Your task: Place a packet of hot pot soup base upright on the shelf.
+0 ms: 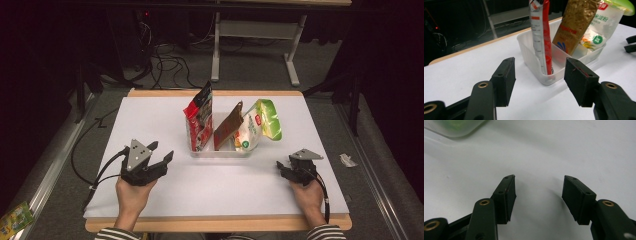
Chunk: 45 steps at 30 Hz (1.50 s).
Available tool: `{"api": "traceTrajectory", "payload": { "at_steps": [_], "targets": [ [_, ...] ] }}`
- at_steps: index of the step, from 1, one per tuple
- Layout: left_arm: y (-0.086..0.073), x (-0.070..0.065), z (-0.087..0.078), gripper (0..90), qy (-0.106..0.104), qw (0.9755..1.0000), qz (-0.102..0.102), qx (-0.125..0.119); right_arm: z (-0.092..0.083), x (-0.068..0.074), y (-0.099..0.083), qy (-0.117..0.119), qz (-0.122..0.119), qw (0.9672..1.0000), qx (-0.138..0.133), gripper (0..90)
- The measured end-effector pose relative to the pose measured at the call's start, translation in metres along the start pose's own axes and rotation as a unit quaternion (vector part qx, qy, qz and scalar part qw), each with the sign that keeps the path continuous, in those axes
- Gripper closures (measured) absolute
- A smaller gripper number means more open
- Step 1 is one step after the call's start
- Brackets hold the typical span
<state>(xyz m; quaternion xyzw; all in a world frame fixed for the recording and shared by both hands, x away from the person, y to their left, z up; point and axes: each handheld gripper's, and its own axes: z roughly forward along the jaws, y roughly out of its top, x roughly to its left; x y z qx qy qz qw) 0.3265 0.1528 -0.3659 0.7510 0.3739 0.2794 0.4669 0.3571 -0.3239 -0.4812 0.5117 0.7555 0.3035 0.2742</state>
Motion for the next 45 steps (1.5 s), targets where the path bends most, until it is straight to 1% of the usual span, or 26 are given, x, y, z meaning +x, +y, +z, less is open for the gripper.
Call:
{"api": "traceTrajectory", "payload": {
  "at_steps": [1, 3, 9, 11, 13, 14, 17, 21, 22, 25, 27, 28, 29, 31, 33, 36, 38, 39, 40, 41, 42, 43, 45],
  "targets": [
    [-0.002, 0.0, 0.0, 42.4, 0.002, 1.0, 0.0, 0.001, 0.0, 0.0, 0.0, 0.0, 0.0, 1.0, 0.0, 44.7],
    [-0.005, -0.004, 0.002, 42.4, 0.01, 0.9999, 0.011, 0.009, 0.0, 0.0, 0.0, 0.0, 0.0, 1.0, 0.0, 44.7],
    [-0.012, -0.015, 0.007, 42.4, 0.008, 0.9997, 0.024, 0.008, 0.0, 0.0, 0.0, -0.001, 0.0, 1.0, 0.0, 44.6],
    [-0.014, -0.018, 0.009, 42.4, 0.006, 0.9997, 0.024, 0.009, 0.0, 0.0, 0.0, 0.0, 0.0, 1.0, 0.0, 44.6],
    [-0.015, -0.019, 0.011, 42.1, -0.007, 0.9997, 0.022, 0.01, 0.0, 0.0, 0.0, 0.0, 0.0, 1.0, 0.0, 44.7],
    [-0.016, -0.021, 0.013, 41.0, -0.013, 0.9994, 0.028, 0.014, 0.0, 0.0, 0.0, 0.0, 0.0, 1.0, 0.0, 44.6],
    [-0.02, -0.025, 0.016, 41.0, -0.014, 0.999, 0.036, 0.022, 0.0, 0.0, 0.0, 0.0, 0.0, 1.0, 0.0, 44.6],
    [-0.024, -0.03, 0.019, 41.1, -0.01, 0.9987, 0.044, 0.022, 0.0, 0.0, 0.0, 0.0, 0.0, 1.0, 0.0, 44.7],
    [-0.025, -0.032, 0.019, 41.2, -0.015, 0.9987, 0.043, 0.021, 0.0, 0.0, 0.0, 0.0, 0.0, 1.0, 0.0, 44.7],
    [-0.028, -0.034, 0.022, 41.2, -0.02, 0.9986, 0.045, 0.021, 0.0, 0.0, 0.0, 0.0, 0.0, 1.0, 0.0, 44.7],
    [-0.031, -0.033, 0.024, 42.0, -0.029, 0.9991, 0.026, 0.015, 0.0, 0.0, 0.0, 0.0, 0.0, 1.0, 0.0, 44.7],
    [-0.034, -0.031, 0.025, 42.1, -0.027, 0.9993, 0.018, 0.015, 0.0, 0.0, 0.0, 0.0, 0.0, 1.0, 0.0, 44.7],
    [-0.036, -0.032, 0.025, 42.2, -0.018, 0.9993, 0.027, 0.02, 0.0, 0.0, 0.0, 0.0, 0.0, 1.0, 0.0, 44.7],
    [-0.038, -0.034, 0.026, 42.2, -0.014, 0.9988, 0.039, 0.027, 0.0, 0.0, 0.0, 0.0, 0.0, 1.0, 0.0, 44.7],
    [-0.04, -0.035, 0.027, 42.2, -0.011, 0.9986, 0.042, 0.03, 0.0, 0.0, 0.0, 0.001, 0.0, 1.0, 0.0, 44.7],
    [-0.041, -0.034, 0.03, 42.2, -0.004, 0.9989, 0.037, 0.029, 0.0, 0.0, 0.0, 0.0, 0.0, 1.0, 0.001, 44.7],
    [-0.042, -0.035, 0.033, 42.2, -0.007, 0.9992, 0.03, 0.026, 0.0, 0.0, 0.0, -0.001, 0.0, 1.0, 0.0, 44.7],
    [-0.042, -0.034, 0.036, 42.2, -0.014, 0.9994, 0.022, 0.023, 0.0, 0.0, 0.0, 0.0, 0.0, 1.0, 0.0, 44.7],
    [-0.044, -0.032, 0.038, 42.5, -0.022, 0.9996, 0.006, 0.019, 0.0, 0.0, 0.0, 0.0, 0.0, 1.0, 0.0, 44.7],
    [-0.046, -0.029, 0.04, 42.6, -0.022, 0.9995, -0.006, 0.019, 0.0, 0.0, 0.0, 0.0, 0.0, 1.0, 0.0, 44.6],
    [-0.047, -0.028, 0.042, 42.6, -0.014, 0.9996, -0.009, 0.023, 0.0, 0.0, 0.0, 0.0, 0.0, 1.0, 0.0, 44.7],
    [-0.048, -0.028, 0.045, 42.5, -0.004, 0.9996, 0.0, 0.029, 0.0, 0.0, 0.0, -0.001, 0.0, 1.0, 0.0, 44.7],
    [-0.05, -0.028, 0.048, 42.5, -0.004, 0.9993, 0.007, 0.037, 0.0, 0.0, 0.0, 0.0, 0.0, 1.0, 0.0, 44.7]
  ]
}}
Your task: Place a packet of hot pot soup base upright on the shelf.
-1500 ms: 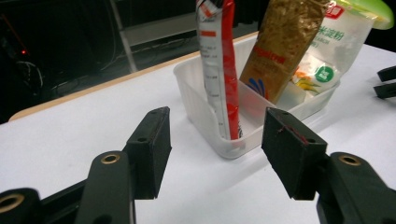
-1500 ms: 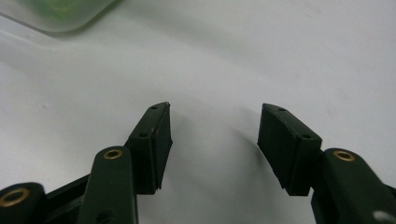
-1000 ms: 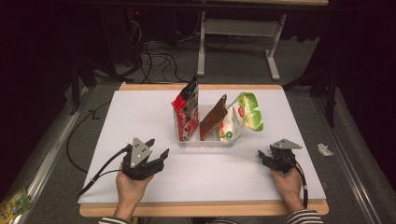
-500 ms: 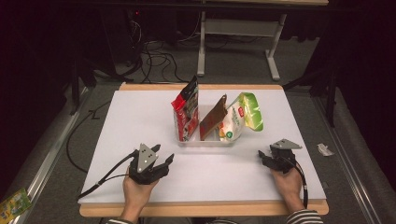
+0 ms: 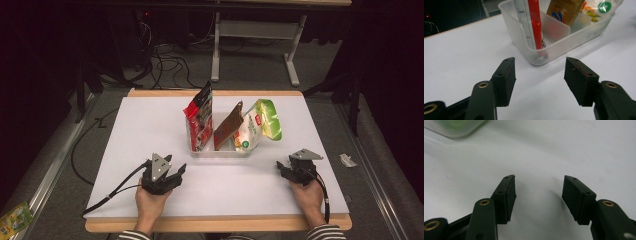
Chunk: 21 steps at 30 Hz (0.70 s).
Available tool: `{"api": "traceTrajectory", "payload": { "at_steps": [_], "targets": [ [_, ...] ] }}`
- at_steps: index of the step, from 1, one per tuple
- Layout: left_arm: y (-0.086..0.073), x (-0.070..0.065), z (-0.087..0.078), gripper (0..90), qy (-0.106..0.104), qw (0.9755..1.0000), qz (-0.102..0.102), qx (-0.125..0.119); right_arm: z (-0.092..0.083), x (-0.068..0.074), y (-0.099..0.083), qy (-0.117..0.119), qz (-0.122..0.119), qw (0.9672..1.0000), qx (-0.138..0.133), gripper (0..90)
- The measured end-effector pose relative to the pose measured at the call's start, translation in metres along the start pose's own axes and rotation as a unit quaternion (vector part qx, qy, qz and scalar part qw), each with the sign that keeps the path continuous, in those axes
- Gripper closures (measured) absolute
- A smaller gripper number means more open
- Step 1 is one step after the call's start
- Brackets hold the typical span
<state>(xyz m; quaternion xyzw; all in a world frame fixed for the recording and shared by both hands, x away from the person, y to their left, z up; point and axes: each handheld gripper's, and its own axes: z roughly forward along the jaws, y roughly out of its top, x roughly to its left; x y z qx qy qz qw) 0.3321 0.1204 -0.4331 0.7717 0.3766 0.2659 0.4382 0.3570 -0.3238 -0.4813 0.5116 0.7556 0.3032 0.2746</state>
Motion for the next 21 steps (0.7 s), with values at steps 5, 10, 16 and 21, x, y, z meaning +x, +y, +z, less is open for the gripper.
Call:
{"api": "traceTrajectory", "payload": {
  "at_steps": [5, 10, 16, 21],
  "targets": [
    [-0.006, 0.008, 0.009, 42.6, -0.007, 0.9992, -0.04, 0.002, 0.0, 0.0, 0.0, 0.001, -0.001, 1.0, 0.002, 44.7],
    [-0.009, 0.01, 0.017, 42.7, 0.008, 0.9992, -0.035, 0.016, 0.0, 0.0, 0.0, 0.0, 0.001, 1.0, 0.0, 44.7],
    [-0.012, 0.013, 0.03, 42.6, 0.017, 0.9987, -0.035, 0.033, 0.0, 0.0, 0.0, 0.0, 0.0, 1.0, 0.001, 44.7],
    [-0.012, 0.017, 0.04, 42.7, 0.016, 0.9981, -0.043, 0.042, 0.0, 0.0, 0.0, 0.0, 0.001, 1.0, 0.001, 44.7]
  ]
}}
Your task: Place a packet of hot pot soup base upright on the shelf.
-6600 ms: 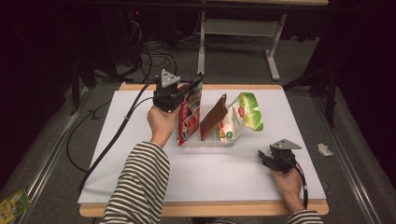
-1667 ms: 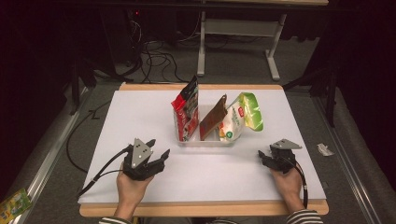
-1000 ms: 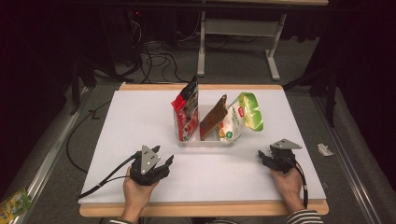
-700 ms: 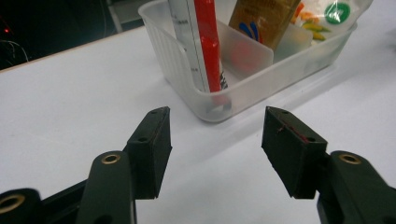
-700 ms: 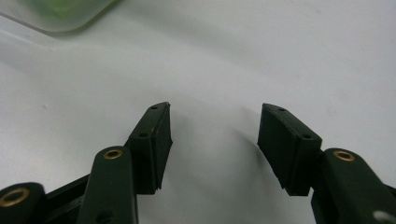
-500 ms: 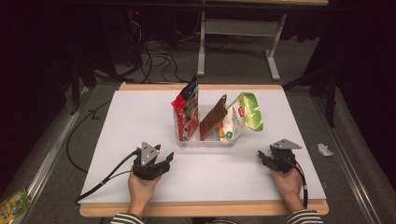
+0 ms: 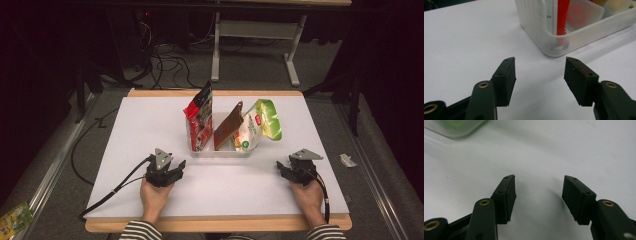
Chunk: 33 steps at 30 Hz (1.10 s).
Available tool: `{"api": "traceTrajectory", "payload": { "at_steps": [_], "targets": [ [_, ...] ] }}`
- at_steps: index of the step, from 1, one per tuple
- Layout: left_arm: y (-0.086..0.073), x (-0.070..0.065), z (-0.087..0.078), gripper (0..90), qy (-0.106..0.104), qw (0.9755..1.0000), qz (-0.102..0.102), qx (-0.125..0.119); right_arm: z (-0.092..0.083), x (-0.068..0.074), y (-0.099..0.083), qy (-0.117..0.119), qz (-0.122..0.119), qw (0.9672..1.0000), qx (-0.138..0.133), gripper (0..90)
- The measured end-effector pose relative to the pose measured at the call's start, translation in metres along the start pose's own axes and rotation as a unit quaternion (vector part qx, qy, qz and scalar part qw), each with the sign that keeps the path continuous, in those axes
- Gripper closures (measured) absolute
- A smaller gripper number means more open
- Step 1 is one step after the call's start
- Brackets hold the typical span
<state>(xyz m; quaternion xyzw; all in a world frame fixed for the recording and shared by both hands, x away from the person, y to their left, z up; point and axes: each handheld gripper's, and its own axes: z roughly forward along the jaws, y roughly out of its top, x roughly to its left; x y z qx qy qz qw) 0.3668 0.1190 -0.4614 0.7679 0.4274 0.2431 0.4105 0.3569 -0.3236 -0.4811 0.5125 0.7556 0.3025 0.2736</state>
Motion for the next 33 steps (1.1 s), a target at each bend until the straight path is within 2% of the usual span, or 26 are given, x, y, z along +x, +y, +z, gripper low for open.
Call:
{"api": "traceTrajectory", "payload": {
  "at_steps": [9, 17, 33],
  "targets": [
    [-0.002, 0.005, 0.014, 43.0, 0.012, 0.9998, 0.004, 0.016, 0.0, 0.0, 0.0, 0.0, -0.001, 1.0, 0.001, 44.7],
    [-0.002, 0.006, 0.021, 42.9, 0.005, 0.9999, -0.005, 0.011, 0.0, 0.0, 0.0, -0.001, 0.0, 1.0, -0.001, 44.7],
    [-0.006, 0.007, 0.031, 41.5, 0.006, 0.9996, -0.005, 0.028, 0.0, 0.0, 0.0, 0.0, 0.001, 1.0, -0.001, 44.6]
  ]
}}
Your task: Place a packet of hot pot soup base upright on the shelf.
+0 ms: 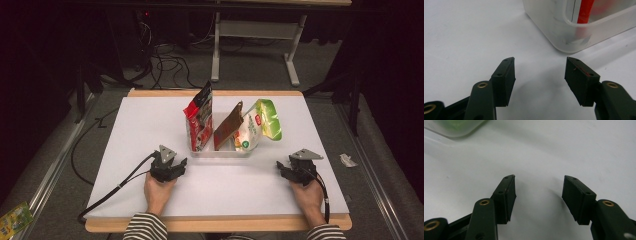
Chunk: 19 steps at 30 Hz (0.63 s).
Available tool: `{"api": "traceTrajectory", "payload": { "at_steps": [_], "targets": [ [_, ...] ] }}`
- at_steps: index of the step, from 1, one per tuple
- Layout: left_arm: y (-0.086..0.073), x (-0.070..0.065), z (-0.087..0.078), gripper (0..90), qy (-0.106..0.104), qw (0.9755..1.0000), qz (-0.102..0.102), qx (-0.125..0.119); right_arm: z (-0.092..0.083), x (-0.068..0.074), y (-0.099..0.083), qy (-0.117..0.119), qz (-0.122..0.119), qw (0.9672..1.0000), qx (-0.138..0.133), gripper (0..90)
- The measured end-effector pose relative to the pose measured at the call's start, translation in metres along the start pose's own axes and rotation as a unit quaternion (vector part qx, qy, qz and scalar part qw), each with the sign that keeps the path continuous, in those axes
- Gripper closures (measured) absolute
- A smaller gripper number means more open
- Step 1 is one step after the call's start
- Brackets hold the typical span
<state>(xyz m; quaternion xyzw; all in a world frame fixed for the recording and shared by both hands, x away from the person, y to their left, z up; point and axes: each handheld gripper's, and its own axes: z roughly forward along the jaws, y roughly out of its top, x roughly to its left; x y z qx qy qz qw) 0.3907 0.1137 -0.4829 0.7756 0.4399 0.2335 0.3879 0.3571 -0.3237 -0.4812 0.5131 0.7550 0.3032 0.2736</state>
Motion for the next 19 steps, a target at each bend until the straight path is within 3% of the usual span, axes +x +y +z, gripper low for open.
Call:
{"api": "traceTrajectory", "payload": {
  "at_steps": [11, 19],
  "targets": [
    [0.0013, 0.0028, 0.006, 37.7, -0.008, 0.9995, -0.014, 0.028, -0.0001, -0.0004, 0.0001, 0.002, 0.003, 1.0, 0.002, 44.3],
    [0.0015, 0.0033, 0.0065, 36.9, -0.011, 0.9993, -0.015, 0.031, 0.0001, -0.0007, 0.0, 0.002, 0.004, 1.0, 0.001, 44.2]
  ]
}}
